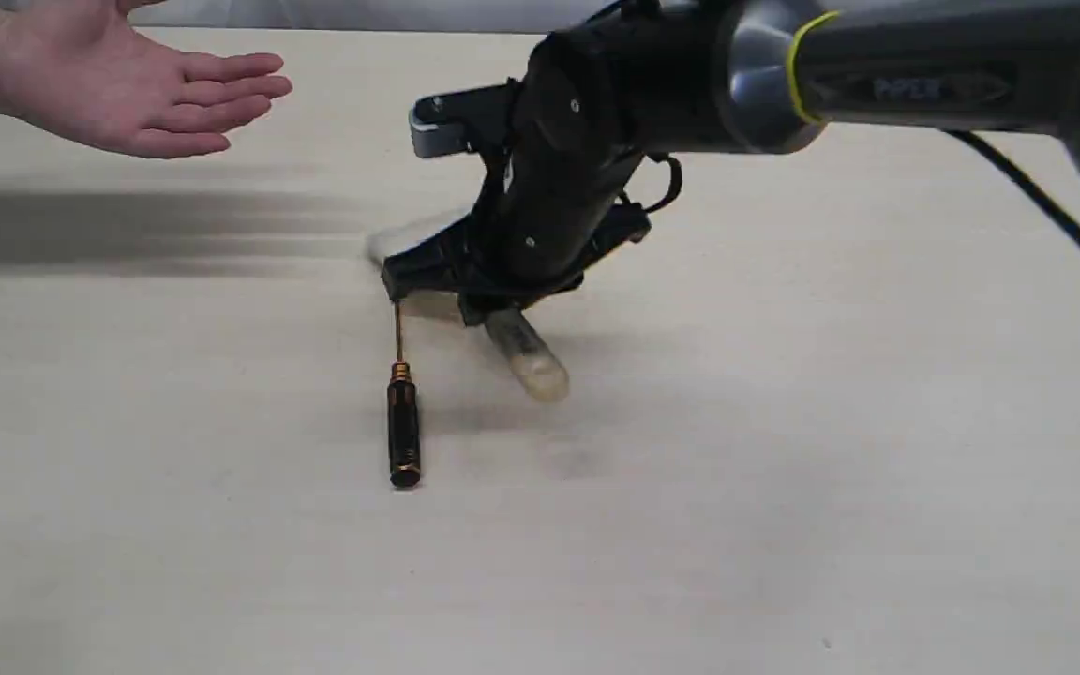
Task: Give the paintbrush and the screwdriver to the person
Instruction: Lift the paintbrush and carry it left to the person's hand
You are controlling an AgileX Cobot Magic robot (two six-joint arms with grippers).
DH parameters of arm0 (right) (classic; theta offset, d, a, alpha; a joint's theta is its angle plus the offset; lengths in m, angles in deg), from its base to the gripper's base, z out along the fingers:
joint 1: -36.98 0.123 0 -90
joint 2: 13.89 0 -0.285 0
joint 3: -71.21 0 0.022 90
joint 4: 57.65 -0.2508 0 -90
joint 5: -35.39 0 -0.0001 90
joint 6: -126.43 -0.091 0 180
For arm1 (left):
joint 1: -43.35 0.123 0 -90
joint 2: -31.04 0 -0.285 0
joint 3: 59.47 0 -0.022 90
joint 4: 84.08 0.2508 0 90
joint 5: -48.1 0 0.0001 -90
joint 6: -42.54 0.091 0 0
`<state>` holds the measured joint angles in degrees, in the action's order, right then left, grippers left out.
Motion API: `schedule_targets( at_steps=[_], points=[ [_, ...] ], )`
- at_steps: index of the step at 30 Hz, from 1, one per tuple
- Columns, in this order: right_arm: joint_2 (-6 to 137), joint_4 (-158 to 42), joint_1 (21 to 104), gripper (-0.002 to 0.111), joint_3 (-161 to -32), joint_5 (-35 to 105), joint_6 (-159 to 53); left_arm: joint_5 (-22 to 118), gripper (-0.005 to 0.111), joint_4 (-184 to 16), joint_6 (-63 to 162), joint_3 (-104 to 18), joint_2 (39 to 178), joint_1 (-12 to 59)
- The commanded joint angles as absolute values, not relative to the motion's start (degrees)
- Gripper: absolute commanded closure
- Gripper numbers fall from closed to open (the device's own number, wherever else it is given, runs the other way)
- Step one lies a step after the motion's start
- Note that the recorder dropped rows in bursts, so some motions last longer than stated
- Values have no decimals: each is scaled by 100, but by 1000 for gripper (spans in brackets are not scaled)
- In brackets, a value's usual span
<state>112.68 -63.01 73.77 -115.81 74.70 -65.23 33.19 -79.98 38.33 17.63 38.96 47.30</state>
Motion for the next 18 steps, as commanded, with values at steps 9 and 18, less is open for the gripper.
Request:
schedule_targets(
  at_steps=[9, 18],
  points=[
    [9674, -8958, 7374, 104, -11707, 6916, -3828, 3365, 107, -8018, 3822, 1774, 3882, 4698],
    [10302, -10126, 7814, 104, -12617, 6552, -1977, 3378, 107, -8018, 3822, 1774, 3882, 4698]
  ],
)
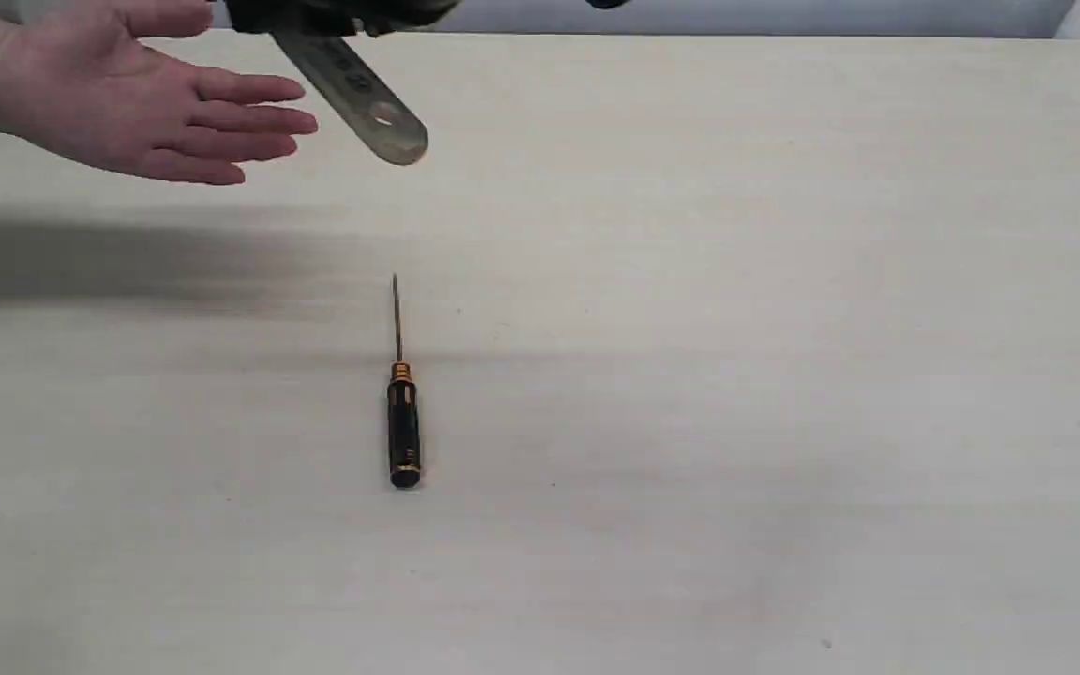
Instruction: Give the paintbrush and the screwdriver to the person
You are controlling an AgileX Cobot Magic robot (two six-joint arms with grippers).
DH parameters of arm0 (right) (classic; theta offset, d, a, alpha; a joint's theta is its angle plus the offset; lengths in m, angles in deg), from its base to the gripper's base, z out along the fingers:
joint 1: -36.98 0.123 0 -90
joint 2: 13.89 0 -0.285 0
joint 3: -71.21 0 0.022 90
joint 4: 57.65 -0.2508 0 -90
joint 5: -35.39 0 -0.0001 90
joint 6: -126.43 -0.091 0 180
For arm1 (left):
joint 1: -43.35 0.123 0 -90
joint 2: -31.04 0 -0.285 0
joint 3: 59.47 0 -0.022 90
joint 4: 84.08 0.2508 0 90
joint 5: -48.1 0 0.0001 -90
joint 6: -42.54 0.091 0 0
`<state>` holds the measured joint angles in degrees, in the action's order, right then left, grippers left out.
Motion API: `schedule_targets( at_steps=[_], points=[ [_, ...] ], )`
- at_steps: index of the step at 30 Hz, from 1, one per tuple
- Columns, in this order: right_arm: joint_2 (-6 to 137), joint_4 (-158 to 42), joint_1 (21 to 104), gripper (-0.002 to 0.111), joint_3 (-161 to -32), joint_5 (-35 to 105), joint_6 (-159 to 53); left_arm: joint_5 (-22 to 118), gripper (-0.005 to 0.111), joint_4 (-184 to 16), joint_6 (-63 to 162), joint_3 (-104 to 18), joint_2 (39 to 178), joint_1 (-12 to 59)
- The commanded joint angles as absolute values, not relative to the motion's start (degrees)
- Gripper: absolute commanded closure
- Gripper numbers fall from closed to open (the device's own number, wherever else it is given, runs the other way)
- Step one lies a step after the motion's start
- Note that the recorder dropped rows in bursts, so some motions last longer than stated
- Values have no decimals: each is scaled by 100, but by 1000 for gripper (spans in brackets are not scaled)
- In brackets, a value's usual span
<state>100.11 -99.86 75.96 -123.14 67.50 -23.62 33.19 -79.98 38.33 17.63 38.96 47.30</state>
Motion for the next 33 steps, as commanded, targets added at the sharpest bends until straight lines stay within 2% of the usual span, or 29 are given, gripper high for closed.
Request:
schedule_targets(
  at_steps=[1, 3, 8, 10, 15, 22, 27, 33],
  points=[
    [10472, -10102, 7890, 103, -12785, 6495, -1977, 3378, 107, -8018, 3822, 1774, 3882, 4698],
    [10808, -10087, 7997, 97, -13086, 6416, -1990, 3378, 107, -8018, 3822, 1774, 3882, 4698],
    [11596, -10087, 8062, 68, -13654, 6689, -2151, 3378, 107, -8018, 3822, 1774, 3882, 4698],
    [11704, -10057, 8062, 61, -13669, 6716, -2151, 3378, 107, -8018, 3822, 1774, 3882, 4698],
    [11710, -9763, 8062, 62, -13678, 6878, -2193, 3378, 107, -8018, 3822, 1774, 3882, 4698],
    [11168, -7873, 7831, 77, -13681, 7870, -3978, 3393, 107, -7999, 3822, 1774, 3882, 4698],
    [10689, -5886, 7763, 77, -13681, 9292, -5126, 3382, 107, -8000, 3822, 1774, 3882, 4698],
    [10517, -5556, 7775, 76, -13681, 10375, -5357, 3382, 107, -8000, 3822, 1774, 3882, 4698]
  ],
)
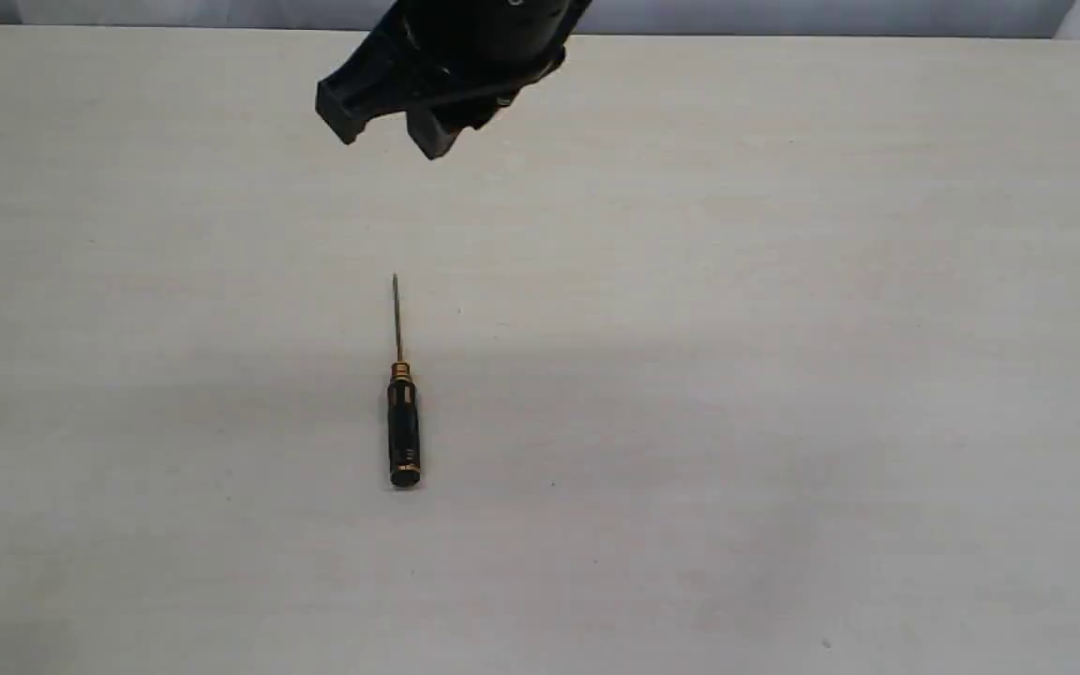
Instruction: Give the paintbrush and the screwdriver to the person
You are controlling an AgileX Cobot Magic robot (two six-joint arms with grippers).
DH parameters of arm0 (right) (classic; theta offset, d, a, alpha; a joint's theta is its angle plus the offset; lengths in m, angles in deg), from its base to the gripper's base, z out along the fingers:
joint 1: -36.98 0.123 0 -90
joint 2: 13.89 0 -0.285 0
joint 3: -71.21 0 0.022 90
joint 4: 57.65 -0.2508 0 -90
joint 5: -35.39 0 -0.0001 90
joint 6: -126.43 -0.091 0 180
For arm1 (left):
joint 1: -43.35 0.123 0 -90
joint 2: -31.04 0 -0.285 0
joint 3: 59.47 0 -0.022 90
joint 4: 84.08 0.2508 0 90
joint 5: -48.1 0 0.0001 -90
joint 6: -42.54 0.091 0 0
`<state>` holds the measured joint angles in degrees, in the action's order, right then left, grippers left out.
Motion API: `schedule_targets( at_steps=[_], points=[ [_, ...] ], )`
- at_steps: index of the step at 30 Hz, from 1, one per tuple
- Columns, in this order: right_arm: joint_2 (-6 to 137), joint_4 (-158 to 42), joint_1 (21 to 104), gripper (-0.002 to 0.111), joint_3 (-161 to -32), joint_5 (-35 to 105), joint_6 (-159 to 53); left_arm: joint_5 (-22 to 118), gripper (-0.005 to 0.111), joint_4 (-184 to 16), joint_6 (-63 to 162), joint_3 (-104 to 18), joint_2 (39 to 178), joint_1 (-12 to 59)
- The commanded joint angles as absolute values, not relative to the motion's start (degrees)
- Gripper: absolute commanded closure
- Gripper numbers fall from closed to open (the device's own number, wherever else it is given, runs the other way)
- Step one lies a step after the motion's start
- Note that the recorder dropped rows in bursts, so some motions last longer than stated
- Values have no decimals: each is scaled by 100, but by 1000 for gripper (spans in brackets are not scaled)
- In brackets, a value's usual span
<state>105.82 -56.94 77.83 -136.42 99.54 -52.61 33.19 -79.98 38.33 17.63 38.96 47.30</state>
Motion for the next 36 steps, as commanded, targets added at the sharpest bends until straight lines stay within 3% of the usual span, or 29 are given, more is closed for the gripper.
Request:
schedule_targets(
  at_steps=[1, 8, 36],
  points=[
    [10517, -5617, 7775, 75, -13681, 10445, -5357, 3382, 107, -8000, 3822, 1774, 3882, 4698],
    [10802, -6208, 7775, 60, -13681, 10322, -5357, 3382, 107, -8000, 3822, 1774, 3882, 4698],
    [12684, -6551, 8028, 61, -13681, 9484, -6002, 3375, 107, -8024, 3822, 1774, 3882, 4698]
  ],
)
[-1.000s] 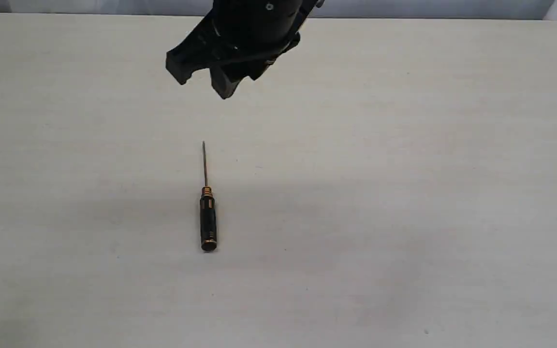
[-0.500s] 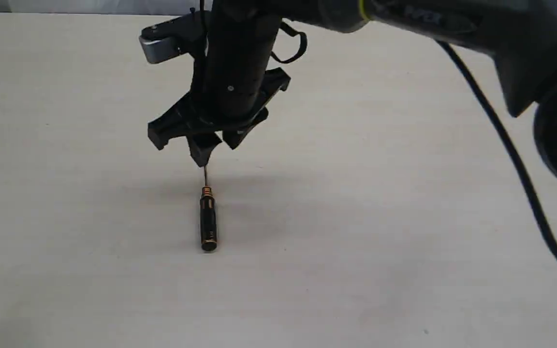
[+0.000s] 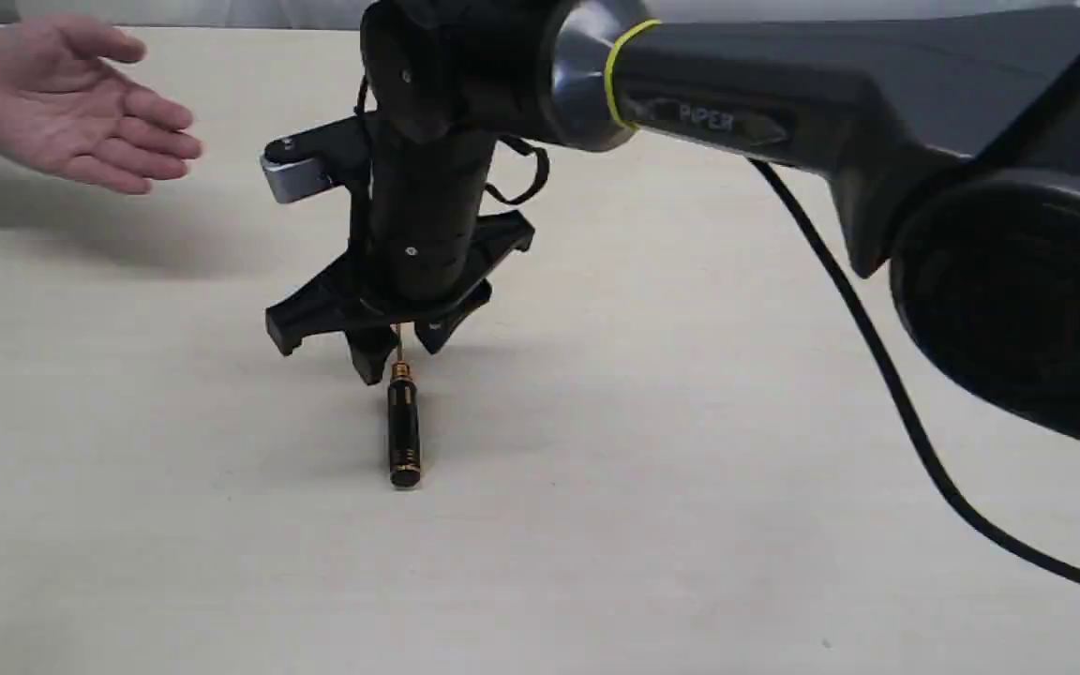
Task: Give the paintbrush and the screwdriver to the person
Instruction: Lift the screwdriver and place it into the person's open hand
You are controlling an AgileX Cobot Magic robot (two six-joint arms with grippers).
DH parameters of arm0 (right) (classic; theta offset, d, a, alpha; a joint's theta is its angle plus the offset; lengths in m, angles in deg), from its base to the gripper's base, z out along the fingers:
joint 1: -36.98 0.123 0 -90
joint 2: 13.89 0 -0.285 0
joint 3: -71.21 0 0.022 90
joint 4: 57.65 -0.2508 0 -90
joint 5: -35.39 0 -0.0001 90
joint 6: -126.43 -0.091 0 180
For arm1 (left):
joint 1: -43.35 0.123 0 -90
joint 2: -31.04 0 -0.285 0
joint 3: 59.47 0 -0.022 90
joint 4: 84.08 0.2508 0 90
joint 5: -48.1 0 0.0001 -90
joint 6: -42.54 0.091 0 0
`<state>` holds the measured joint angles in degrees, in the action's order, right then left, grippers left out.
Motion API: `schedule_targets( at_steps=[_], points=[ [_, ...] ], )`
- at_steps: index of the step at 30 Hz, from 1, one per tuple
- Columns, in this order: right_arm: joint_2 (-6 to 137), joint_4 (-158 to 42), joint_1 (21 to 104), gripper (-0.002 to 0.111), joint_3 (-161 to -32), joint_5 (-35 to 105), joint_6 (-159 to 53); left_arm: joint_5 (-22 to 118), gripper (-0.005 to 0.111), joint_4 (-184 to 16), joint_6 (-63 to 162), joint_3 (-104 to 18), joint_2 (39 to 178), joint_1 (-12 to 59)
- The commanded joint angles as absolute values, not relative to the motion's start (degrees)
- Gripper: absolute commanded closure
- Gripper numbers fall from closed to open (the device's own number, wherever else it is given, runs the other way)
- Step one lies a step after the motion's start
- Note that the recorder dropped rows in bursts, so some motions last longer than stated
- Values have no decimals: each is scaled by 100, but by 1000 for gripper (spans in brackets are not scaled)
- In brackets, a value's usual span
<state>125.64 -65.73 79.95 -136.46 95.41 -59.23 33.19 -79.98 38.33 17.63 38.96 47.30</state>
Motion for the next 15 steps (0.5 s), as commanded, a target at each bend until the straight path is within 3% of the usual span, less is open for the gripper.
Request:
schedule_targets(
  at_steps=[1, 5, 11, 15],
  points=[
    [12738, -6551, 8042, 61, -13681, 9470, -6002, 3375, 107, -8024, 3822, 1774, 3882, 4698],
    [13016, -6589, 8042, 66, -13681, 9541, -6137, 3375, 107, -8024, 3822, 1774, 3882, 4698],
    [13033, -6550, 8042, 104, -13681, 9692, -5791, 3393, 107, -8012, 3822, 1774, 3882, 4698],
    [12754, -6600, 8042, 104, -13681, 9670, -5696, 3384, 107, -7989, 3822, 1774, 3882, 4698]
  ],
)
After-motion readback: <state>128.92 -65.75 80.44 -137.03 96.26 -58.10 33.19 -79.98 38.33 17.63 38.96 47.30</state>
